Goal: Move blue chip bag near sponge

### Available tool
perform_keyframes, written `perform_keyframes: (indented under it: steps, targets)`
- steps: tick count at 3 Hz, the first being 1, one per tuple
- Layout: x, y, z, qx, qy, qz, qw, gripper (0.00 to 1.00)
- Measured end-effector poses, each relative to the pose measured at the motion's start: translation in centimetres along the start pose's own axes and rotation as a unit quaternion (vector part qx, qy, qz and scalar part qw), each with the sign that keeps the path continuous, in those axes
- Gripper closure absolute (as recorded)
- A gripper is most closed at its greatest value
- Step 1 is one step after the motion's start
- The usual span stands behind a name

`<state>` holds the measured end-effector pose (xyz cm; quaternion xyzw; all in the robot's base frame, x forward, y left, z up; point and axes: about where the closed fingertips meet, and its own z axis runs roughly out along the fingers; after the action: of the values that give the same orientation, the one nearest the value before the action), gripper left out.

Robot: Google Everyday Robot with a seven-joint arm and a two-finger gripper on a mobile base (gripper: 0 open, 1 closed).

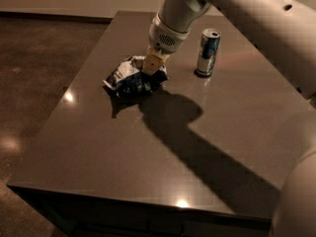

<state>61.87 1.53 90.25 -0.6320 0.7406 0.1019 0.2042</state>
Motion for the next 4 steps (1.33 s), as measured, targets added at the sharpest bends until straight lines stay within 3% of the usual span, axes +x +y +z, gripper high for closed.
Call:
perform_keyframes:
  steps: [1,2,4]
  targets:
    - [1.0,-2.0,-0.6,0.017,0.006,0.006,0.9998,1.0]
    - [2.2,-3.2,-1.3,0.024,0.018,0.0,0.9996,0.83]
    - [4.7,-3.9,-1.5,0.025,0.038,-0.01,0.9989,0.37]
